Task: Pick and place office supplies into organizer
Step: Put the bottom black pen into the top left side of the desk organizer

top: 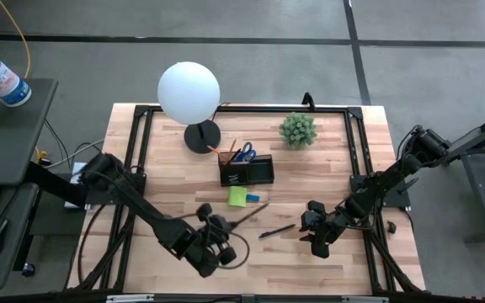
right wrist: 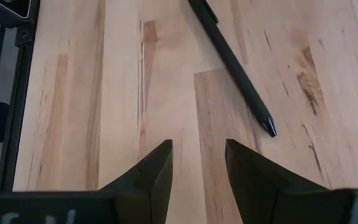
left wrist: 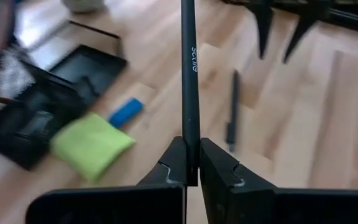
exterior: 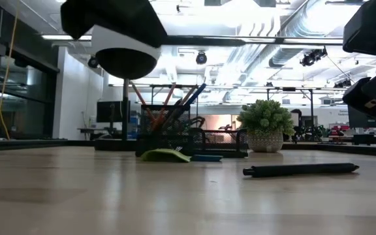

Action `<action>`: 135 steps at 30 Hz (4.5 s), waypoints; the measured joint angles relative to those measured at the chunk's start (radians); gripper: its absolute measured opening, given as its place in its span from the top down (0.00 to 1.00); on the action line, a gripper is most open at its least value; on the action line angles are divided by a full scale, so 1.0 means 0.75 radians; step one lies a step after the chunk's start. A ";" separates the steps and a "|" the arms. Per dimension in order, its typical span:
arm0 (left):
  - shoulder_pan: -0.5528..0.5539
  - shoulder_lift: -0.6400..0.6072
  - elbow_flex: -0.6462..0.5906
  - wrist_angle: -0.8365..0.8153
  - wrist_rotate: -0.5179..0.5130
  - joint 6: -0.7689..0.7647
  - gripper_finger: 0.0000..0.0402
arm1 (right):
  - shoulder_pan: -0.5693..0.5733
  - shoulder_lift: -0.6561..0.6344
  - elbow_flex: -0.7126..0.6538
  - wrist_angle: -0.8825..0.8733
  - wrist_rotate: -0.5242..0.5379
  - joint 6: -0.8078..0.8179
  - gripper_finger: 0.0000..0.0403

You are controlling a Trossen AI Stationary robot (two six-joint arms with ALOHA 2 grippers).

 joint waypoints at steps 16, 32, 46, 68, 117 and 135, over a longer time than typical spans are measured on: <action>0.207 -0.397 0.003 -0.550 0.055 0.086 1.00 | 0.000 0.000 0.000 0.010 0.059 -0.020 0.66; 0.612 -0.477 0.305 -0.989 0.685 0.316 1.00 | 0.000 0.000 0.000 0.062 0.073 -0.066 0.66; 0.974 -0.308 0.462 -1.236 1.256 0.243 1.00 | -0.002 0.000 0.000 0.110 0.097 -0.107 0.66; 1.121 -0.190 0.461 -1.225 1.373 0.204 1.00 | -0.002 0.000 -0.001 0.141 0.119 -0.131 0.66; 1.255 0.051 0.693 -1.402 1.588 0.351 1.00 | -0.002 0.000 0.000 0.201 0.125 -0.141 0.66; 1.319 0.211 0.885 -1.468 1.610 0.413 1.00 | -0.003 0.000 0.000 0.210 0.145 -0.141 0.66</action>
